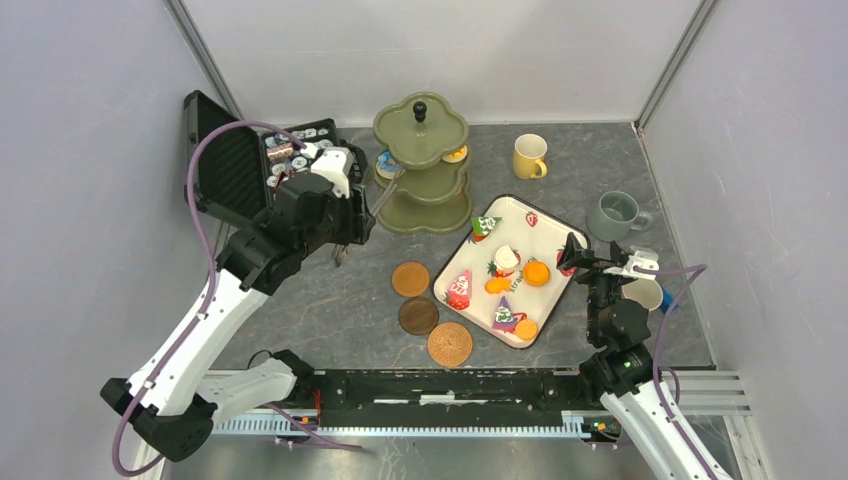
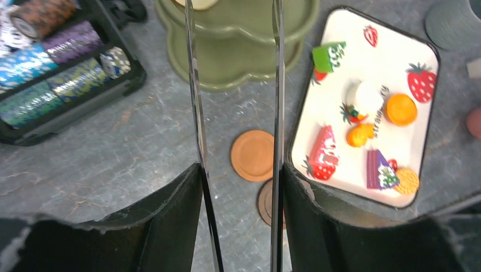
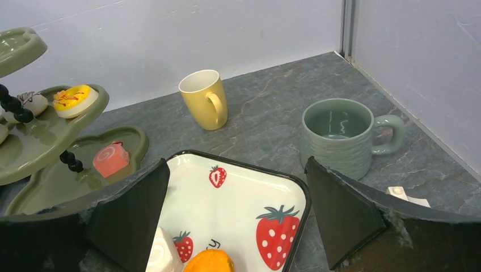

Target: Serve the afternoon tea

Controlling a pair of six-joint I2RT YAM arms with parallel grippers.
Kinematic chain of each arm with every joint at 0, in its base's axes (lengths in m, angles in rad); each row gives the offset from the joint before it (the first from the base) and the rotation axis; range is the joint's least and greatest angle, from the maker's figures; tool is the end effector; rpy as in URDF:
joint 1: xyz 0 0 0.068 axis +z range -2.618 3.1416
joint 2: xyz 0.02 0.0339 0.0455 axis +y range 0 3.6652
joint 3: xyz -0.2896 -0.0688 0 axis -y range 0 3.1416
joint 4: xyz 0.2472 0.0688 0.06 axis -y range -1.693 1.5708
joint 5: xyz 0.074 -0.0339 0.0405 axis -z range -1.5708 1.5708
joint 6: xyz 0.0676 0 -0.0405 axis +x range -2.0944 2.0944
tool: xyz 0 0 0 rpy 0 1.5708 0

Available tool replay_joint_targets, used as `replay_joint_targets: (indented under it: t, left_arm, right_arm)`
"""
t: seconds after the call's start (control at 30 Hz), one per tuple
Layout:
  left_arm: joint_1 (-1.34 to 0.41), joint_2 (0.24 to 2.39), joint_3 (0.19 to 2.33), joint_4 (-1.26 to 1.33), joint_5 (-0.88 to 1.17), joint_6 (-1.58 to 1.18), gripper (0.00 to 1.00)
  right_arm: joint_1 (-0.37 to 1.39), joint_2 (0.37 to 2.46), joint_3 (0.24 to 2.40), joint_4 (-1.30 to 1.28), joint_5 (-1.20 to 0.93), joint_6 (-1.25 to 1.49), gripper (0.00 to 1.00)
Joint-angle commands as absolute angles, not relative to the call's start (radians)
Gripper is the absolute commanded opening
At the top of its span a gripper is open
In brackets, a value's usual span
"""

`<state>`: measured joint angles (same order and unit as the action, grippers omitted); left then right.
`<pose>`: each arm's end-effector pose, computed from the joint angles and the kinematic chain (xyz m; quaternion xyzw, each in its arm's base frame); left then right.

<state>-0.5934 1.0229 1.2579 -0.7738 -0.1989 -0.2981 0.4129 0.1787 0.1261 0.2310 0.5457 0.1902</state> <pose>0.1865 -0.1097 0.4046 0.0789 0.8633 -0.1338 0.4802 0.1192 0.0139 0.2353 0.1369 0.6367 0.0544 0.7569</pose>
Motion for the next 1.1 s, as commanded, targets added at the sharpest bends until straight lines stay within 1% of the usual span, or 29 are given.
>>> replay_joint_targets:
  t: [0.0,0.07,0.17,0.3,0.37,0.7,0.9,1.07]
  left_arm:
    - [-0.614,0.996,1.216,-0.770,-0.038,-0.341,0.58]
    - [-0.658,0.992,1.199,-0.747,-0.025,-0.344,0.57]
    - [-0.802,1.017,1.191,-0.697,-0.082,-0.337,0.56]
    - [-0.997,1.124,1.223,-0.655,-0.228,-0.302,0.55]
    - [-1.050,1.195,1.239,-0.636,-0.261,-0.274,0.55]
    - [-1.075,1.545,1.413,-0.640,-0.410,-0.088,0.55]
    - [-1.074,1.679,1.504,-0.650,-0.431,-0.037,0.58]
    - [-1.074,1.770,1.572,-0.680,-0.459,-0.019,0.58]
  right_arm:
    - [0.420,0.182,0.122,0.258,0.537,0.199,0.98]
    - [0.420,0.182,0.123,0.258,0.537,0.197,0.98]
    - [0.420,0.190,0.123,0.262,0.537,0.198,0.98]
    - [0.420,0.200,0.125,0.260,0.534,0.199,0.98]
    - [0.420,0.197,0.126,0.258,0.535,0.198,0.98]
    - [0.420,0.194,0.126,0.256,0.539,0.197,0.98]
    - [0.420,0.189,0.126,0.256,0.541,0.198,0.98]
    - [0.420,0.180,0.123,0.256,0.544,0.198,0.98]
